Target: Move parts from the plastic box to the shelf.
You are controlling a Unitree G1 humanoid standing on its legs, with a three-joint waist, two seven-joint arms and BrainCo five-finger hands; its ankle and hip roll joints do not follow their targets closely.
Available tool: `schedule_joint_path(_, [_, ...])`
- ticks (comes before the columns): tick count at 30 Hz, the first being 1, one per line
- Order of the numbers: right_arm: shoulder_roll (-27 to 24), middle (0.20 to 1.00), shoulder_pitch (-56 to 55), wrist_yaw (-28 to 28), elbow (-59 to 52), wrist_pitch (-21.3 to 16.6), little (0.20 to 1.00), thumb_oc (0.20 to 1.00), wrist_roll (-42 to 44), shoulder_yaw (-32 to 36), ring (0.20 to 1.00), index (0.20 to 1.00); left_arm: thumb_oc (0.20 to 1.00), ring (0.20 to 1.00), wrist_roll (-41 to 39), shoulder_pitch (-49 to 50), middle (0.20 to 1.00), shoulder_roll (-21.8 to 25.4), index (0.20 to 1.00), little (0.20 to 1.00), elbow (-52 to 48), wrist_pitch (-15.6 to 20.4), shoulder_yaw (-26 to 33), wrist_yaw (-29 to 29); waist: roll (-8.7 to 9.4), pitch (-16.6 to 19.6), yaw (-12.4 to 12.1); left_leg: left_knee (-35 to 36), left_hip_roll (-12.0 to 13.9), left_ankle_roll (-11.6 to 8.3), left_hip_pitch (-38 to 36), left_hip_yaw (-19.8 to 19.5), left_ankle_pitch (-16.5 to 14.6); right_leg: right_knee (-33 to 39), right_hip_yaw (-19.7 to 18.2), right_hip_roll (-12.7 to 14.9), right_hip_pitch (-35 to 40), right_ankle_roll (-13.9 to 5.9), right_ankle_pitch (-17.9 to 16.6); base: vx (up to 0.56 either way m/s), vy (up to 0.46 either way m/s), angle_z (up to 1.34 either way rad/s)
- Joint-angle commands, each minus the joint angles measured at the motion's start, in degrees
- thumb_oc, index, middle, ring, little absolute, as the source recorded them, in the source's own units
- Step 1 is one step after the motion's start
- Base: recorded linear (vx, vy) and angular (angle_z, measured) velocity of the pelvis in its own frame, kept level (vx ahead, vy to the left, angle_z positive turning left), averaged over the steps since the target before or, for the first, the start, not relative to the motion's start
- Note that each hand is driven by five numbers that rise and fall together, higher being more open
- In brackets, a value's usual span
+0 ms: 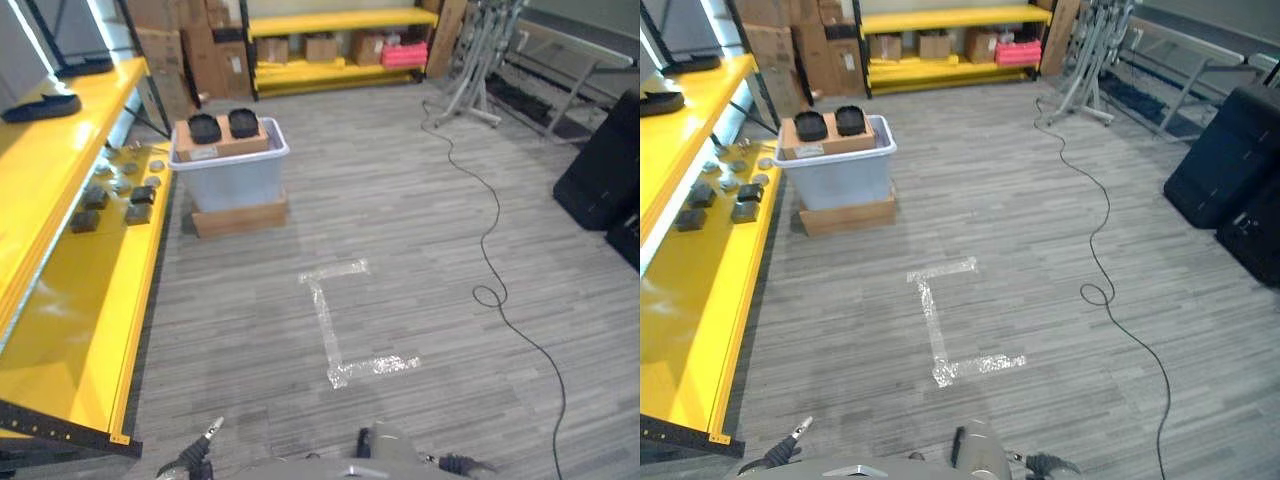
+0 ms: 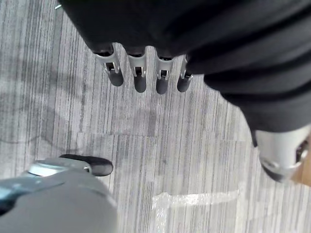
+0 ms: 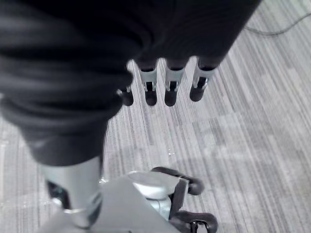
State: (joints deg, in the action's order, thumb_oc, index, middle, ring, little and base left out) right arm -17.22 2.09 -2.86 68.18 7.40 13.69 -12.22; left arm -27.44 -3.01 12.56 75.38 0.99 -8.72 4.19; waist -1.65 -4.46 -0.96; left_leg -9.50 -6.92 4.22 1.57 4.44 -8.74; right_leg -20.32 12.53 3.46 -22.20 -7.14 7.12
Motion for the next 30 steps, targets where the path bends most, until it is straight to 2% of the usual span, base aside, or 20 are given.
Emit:
schedule_joint_path(1, [0.4, 1.000, 1.0, 2.7, 1.9, -2.3, 1.000, 1.000, 1.6, 3.0, 1.000, 1.000, 1.000, 1.000, 1.1, 1.0, 1.000, 0.2, 1.000, 1.000, -2.1, 1.2, -0.4, 1.1, 3.36, -4.3, 0.7, 8.2, -3.1, 2.49, -7.1, -10.1, 1.9, 23.4, -3.3, 1.6, 6.0, -1.43, -19.5, 0.76, -0.286, 0.88])
schedule_joint_path(4, [0.8, 1.000, -0.2, 1.9, 2.4, -3.0, 1.000, 1.000, 2.0, 4.8, 1.000, 1.000, 1.000, 1.000, 3.6, 2.0, 1.000, 0.0, 1.000, 1.000, -1.9, 2.5, -0.9, 2.1, 2.73, -4.8, 1.6, 6.8, -1.8, 2.35, -9.8, -12.5, -1.0, 25.3, -5.4, 2.0, 4.1, -1.77, -19.5, 0.56, -0.229, 1.00])
schedule_joint_path(5, [0.8, 1.000, -0.2, 1.9, 2.4, -3.0, 1.000, 1.000, 2.0, 4.8, 1.000, 1.000, 1.000, 1.000, 3.6, 2.0, 1.000, 0.0, 1.000, 1.000, -1.9, 2.5, -0.9, 2.1, 2.68, -4.8, 1.6, 6.8, -1.7, 2.35, -9.9, -12.5, -1.0, 25.3, -5.4, 1.9, 4.2, -1.77, -19.4, 0.65, -0.332, 0.79])
schedule_joint_path(6, [1.0, 1.000, -1.0, 1.4, 3.0, -3.4, 1.000, 1.000, 2.3, 5.4, 1.000, 1.000, 1.000, 1.000, 4.4, 3.4, 1.000, -0.3, 1.000, 1.000, -2.1, 3.6, -1.4, 2.7, 2.99, -4.5, 1.7, 5.4, -0.6, 1.22, -11.3, -12.7, -3.1, 25.2, -5.6, 2.5, 6.0, -1.48, -19.7, 0.54, -0.299, 0.45])
schedule_joint_path(8, [1.0, 1.000, -1.0, 1.5, 3.3, -2.4, 1.000, 1.000, 0.8, 5.4, 1.000, 1.000, 1.000, 1.000, 3.2, 3.7, 1.000, -0.3, 1.000, 1.000, -2.3, 3.4, -1.1, 3.0, 3.21, -4.3, 1.5, 4.0, 0.3, 0.43, -11.5, -11.9, -4.1, 25.1, -5.2, 2.5, 8.0, -0.98, -19.3, 0.53, -0.290, 0.62])
schedule_joint_path(10, [0.9, 1.000, -0.4, 0.5, 5.2, -1.9, 1.000, 1.000, -0.3, 5.1, 1.000, 1.000, 1.000, 1.000, 1.3, 3.5, 1.000, 0.0, 1.000, 1.000, -2.5, 2.4, -0.1, 4.3, 3.78, -3.8, 1.2, 0.7, 2.1, -0.79, -12.1, -10.8, -5.5, 22.0, -5.5, 2.5, 10.1, -0.12, -18.2, 0.65, -0.405, 0.48])
schedule_joint_path(11, [0.5, 1.000, 0.5, 0.5, 7.4, -1.4, 1.000, 1.000, -0.3, 4.3, 1.000, 1.000, 1.000, 1.000, 1.3, 3.0, 1.000, -0.1, 1.000, 1.000, -2.3, 3.0, 0.8, 5.9, 3.86, -3.0, 1.0, -4.5, 5.8, -3.37, -12.4, -9.1, -0.9, 19.4, -5.4, 1.0, 12.8, 1.49, -16.8, 0.71, -0.490, 0.23])
schedule_joint_path(13, [-0.2, 1.000, 0.8, 0.7, 7.8, -0.2, 1.000, 1.000, -1.2, 4.0, 1.000, 1.000, 1.000, 1.000, -0.5, 2.7, 1.000, -0.4, 1.000, 1.000, -2.8, 4.3, 1.1, 5.3, 3.87, -2.6, 0.9, -13.9, 8.6, -5.46, -9.8, -6.6, 6.0, 19.8, -4.5, -0.2, 15.1, 3.08, -15.6, 0.47, -0.385, 0.15])
schedule_joint_path(14, [-0.5, 1.000, 0.8, 0.6, 8.1, 0.0, 1.000, 1.000, -1.1, 3.9, 1.000, 1.000, 1.000, 1.000, -1.1, 2.3, 1.000, -0.5, 1.000, 1.000, -3.2, 4.2, 1.3, 5.4, 4.38, -2.8, 0.7, -19.8, 9.1, -5.83, -7.4, -5.7, 7.9, 20.3, -4.2, -0.2, 16.1, 3.75, -15.1, 0.25, -0.288, -0.13])
schedule_joint_path(15, [-0.7, 1.000, 0.8, 0.3, 8.2, 0.1, 1.000, 1.000, -0.7, 3.9, 1.000, 1.000, 1.000, 1.000, -1.4, 2.0, 1.000, -0.6, 1.000, 1.000, -3.6, 4.4, 1.4, 5.1, 4.77, -3.0, 0.4, -24.7, 9.2, -5.88, -4.5, -5.3, 8.4, 20.8, -3.9, -0.3, 17.0, 4.33, -15.0, 0.22, -0.284, -0.04])
schedule_joint_path(17, [-1.5, 1.000, 0.9, -0.5, 8.8, 0.3, 1.000, 1.000, 0.1, 4.4, 1.000, 1.000, 1.000, 1.000, -2.8, 0.9, 1.000, -0.7, 1.000, 1.000, -4.7, 4.3, 1.6, 4.1, 5.69, -4.3, -1.0, -31.6, 7.0, -4.51, 4.0, -5.2, 6.5, 21.4, -3.3, 0.0, 18.9, 4.99, -14.4, 0.23, -0.249, 0.10])
schedule_joint_path(19, [-1.9, 1.000, 1.0, -0.1, 9.0, 0.3, 1.000, 1.000, 1.3, 5.3, 1.000, 1.000, 1.000, 1.000, -3.1, 0.4, 1.000, -0.7, 1.000, 1.000, -5.2, 4.6, 1.9, 4.0, 5.64, -5.6, -1.9, -28.8, 4.6, -3.48, 8.1, -4.5, 3.8, 22.2, -3.4, -0.3, 20.9, 4.75, -13.6, 0.21, -0.106, 0.18])
schedule_joint_path(21, [-1.7, 1.000, 1.1, 0.4, 9.1, 0.5, 1.000, 1.000, 1.0, 5.6, 1.000, 1.000, 1.000, 1.000, -3.9, 0.2, 1.000, -0.5, 1.000, 1.000, -5.2, 4.9, 2.3, 3.6, 5.58, -6.0, -2.3, -24.3, 3.5, -3.04, 8.3, -3.5, 3.1, 22.5, -3.3, -0.5, 22.0, 4.43, -13.1, 0.24, -0.017, 0.04])
schedule_joint_path(22, [-1.4, 1.000, 1.2, 0.6, 9.0, 0.8, 1.000, 1.000, -0.2, 5.6, 1.000, 1.000, 1.000, 1.000, -5.5, 0.0, 1.000, -0.3, 1.000, 1.000, -5.1, 5.0, 2.8, 2.9, 5.04, -5.9, -2.6, -15.4, 2.0, -3.13, 9.0, -2.9, 4.0, 22.9, -3.6, -1.1, 23.1, 4.10, -12.1, 0.25, 0.018, -0.17])
schedule_joint_path(23, [-1.3, 1.000, 1.1, 0.6, 9.0, 0.8, 1.000, 1.000, -0.5, 5.5, 1.000, 1.000, 1.000, 1.000, -5.8, 0.0, 1.000, -0.3, 1.000, 1.000, -5.0, 5.1, 3.0, 2.7, 4.97, -6.1, -2.8, -13.5, 1.7, -3.19, 8.8, -2.7, 4.4, 23.1, -4.0, -1.2, 23.8, 4.00, -11.9, 0.33, 0.047, -0.07])
schedule_joint_path(25, [-1.1, 1.000, 0.9, 0.3, 8.9, 0.9, 1.000, 1.000, -1.2, 4.8, 1.000, 1.000, 1.000, 1.000, -7.1, 0.0, 1.000, -0.1, 1.000, 1.000, -4.7, 5.5, 3.8, 2.3, 4.22, -6.1, -3.4, -5.6, 0.9, -3.72, 10.6, -2.9, 8.3, 23.5, -5.3, -2.2, 25.0, 3.82, -11.4, 0.40, 0.097, -0.15])
schedule_joint_path(26, [-1.1, 1.000, 0.8, 0.5, 8.8, 1.1, 1.000, 1.000, -2.3, 4.3, 1.000, 1.000, 1.000, 1.000, -8.3, 0.5, 1.000, -0.1, 1.000, 1.000, -5.2, 5.1, 4.6, 1.6, 2.24, -5.9, -4.6, 3.6, 1.8, -4.93, 14.4, -3.5, 16.8, 23.3, -7.3, -4.5, 26.5, 4.31, -10.4, 0.57, 0.147, -0.31])
schedule_joint_path(27, [-1.3, 1.000, 0.6, 0.7, 8.7, 0.7, 1.000, 1.000, -2.9, 4.0, 1.000, 1.000, 1.000, 1.000, -8.4, 1.0, 1.000, -0.1, 1.000, 1.000, -5.6, 4.8, 5.2, 1.0, 1.59, -6.1, -5.4, 7.3, 2.1, -5.35, 16.0, -3.4, 19.2, 22.8, -8.2, -5.3, 27.4, 4.56, -9.7, 0.58, 0.131, -0.14])
schedule_joint_path(29, [-1.5, 1.000, 0.1, 1.3, 8.2, -0.7, 1.000, 1.000, -3.8, 3.4, 1.000, 1.000, 1.000, 1.000, -7.9, 2.0, 1.000, -0.1, 1.000, 1.000, -5.9, 4.9, 6.8, 0.1, 1.24, -6.8, -6.9, 11.9, 2.2, -5.41, 19.7, -2.9, 20.3, 21.3, -10.0, -6.0, 30.3, 4.84, -7.5, 0.56, 0.099, -0.47])
schedule_joint_path(30, [-1.6, 1.000, -0.1, 1.5, 7.9, -1.2, 1.000, 1.000, -3.9, 3.1, 1.000, 1.000, 1.000, 1.000, -7.7, 2.3, 1.000, -0.2, 1.000, 1.000, -5.7, 5.4, 7.5, 0.3, 1.23, -7.1, -7.4, 11.9, 2.5, -5.44, 20.9, -2.4, 20.1, 20.8, -10.2, -6.0, 31.4, 4.79, -6.6, 0.58, 0.113, -0.81])
